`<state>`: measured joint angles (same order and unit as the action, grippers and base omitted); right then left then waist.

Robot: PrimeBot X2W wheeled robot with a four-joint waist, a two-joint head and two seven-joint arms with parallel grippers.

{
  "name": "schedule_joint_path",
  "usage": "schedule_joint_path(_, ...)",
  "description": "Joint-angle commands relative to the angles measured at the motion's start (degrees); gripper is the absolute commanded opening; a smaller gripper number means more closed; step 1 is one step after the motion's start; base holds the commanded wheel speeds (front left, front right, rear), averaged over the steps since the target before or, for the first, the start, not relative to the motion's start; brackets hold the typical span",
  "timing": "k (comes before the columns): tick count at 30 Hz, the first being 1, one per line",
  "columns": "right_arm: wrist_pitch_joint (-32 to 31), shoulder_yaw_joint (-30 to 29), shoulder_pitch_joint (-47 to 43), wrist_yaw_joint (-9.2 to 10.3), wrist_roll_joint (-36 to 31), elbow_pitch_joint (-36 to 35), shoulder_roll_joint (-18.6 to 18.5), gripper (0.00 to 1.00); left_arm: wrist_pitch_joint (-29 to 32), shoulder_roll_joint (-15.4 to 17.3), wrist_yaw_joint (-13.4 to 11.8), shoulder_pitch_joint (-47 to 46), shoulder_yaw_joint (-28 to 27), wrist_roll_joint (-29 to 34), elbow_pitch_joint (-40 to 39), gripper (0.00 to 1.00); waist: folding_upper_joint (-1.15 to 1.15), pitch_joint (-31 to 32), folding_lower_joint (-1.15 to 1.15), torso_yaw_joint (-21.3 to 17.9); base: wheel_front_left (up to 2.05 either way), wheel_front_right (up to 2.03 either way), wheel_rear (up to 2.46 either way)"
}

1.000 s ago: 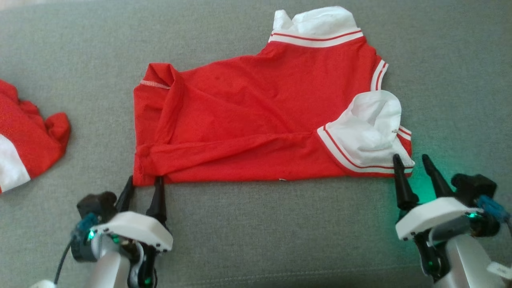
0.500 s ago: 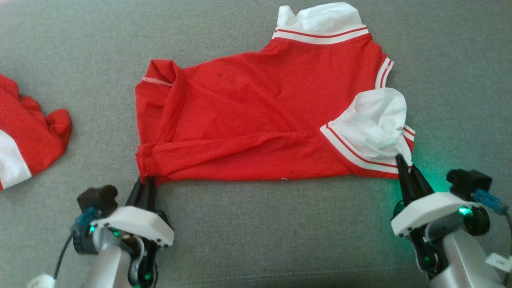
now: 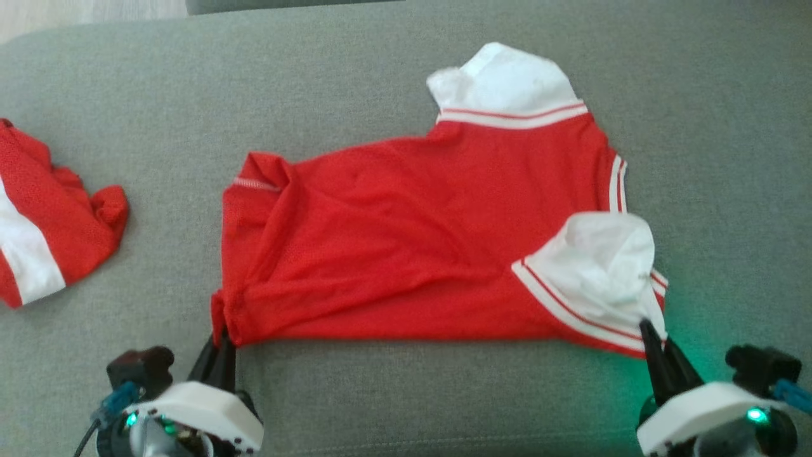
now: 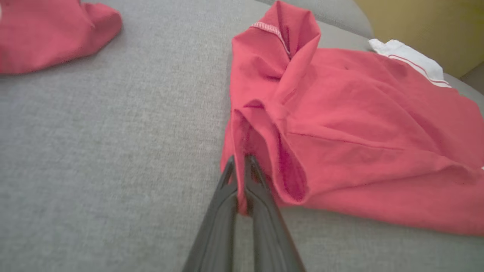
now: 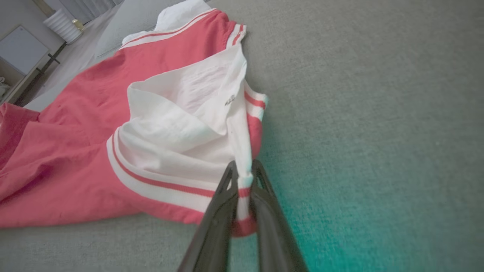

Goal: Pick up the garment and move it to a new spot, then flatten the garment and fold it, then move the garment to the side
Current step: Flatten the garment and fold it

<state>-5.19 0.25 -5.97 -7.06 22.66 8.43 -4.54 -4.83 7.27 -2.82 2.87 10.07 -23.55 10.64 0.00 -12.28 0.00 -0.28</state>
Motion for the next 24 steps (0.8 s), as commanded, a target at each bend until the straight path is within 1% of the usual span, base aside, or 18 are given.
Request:
schedule_joint_path(1,-0.7,0.2,-1.0,-0.43,-0.1,-2.9,0.0,0.0,0.9,1.1,-0.9,0.1,-2.5,-0.8,-2.5,0.0,0.0,0.4,0.0,-0.1,0.0,0.0,0.0)
schedule_joint_path(3,-1.4,-0.1,-2.1,-0.43,-0.2,-3.8,0.5,0.0,2.1,1.4,-1.2,1.1,-2.5,-1.0,-3.0,0.0,0.0,0.7,0.0,-0.4,0.0,0.0,0.0)
schedule_joint_path(4,-1.5,-0.2,-2.3,-0.43,-0.2,-4.2,0.7,0.4,2.8,1.5,-1.4,1.5,-2.3,-1.0,-3.0,0.45,0.0,0.8,0.0,-0.4,0.0,0.0,0.0)
schedule_joint_path(5,-1.9,-0.1,-2.5,-0.43,-0.4,-4.3,0.8,1.0,3.4,1.4,-1.7,1.8,-2.2,-1.1,-2.9,1.0,0.0,0.9,0.0,-0.5,0.0,0.0,0.0)
schedule_joint_path(7,-1.6,0.1,-2.2,-0.43,-1.2,-4.6,1.0,1.0,4.2,1.1,-2.0,2.4,-1.8,-1.3,-3.0,1.0,0.0,1.2,0.0,-0.7,0.0,0.0,0.0)
schedule_joint_path(9,-0.3,0.1,-1.5,-0.43,-2.6,-5.7,1.0,1.0,3.3,1.0,-3.1,2.7,-2.0,-0.5,-3.5,1.0,0.0,1.5,0.0,-0.8,0.0,0.0,0.0)
schedule_joint_path(10,2.1,0.0,-0.4,-0.43,-4.6,-7.8,0.5,1.0,1.1,0.9,-4.2,2.7,-1.9,0.9,-4.8,1.0,0.0,1.8,0.0,-0.9,0.0,0.0,0.0)
schedule_joint_path(15,6.9,0.0,2.1,-0.43,-9.2,-14.9,-0.3,1.0,-4.9,0.6,-6.3,1.5,-1.6,4.5,-9.0,1.0,0.0,2.8,0.0,-1.0,0.0,0.0,0.0)
schedule_joint_path(20,6.6,1.7,3.3,-0.43,-11.6,-19.5,-0.8,1.0,-7.6,0.6,-7.6,-0.2,-1.1,7.4,-13.7,1.0,0.0,3.4,0.0,-1.5,0.0,0.0,0.0)
schedule_joint_path(24,5.7,2.1,3.4,-0.43,-11.6,-20.3,-0.5,1.0,-6.6,0.8,-7.5,-2.3,0.5,8.7,-14.7,1.0,0.0,3.3,0.0,-1.1,0.0,0.0,0.0)
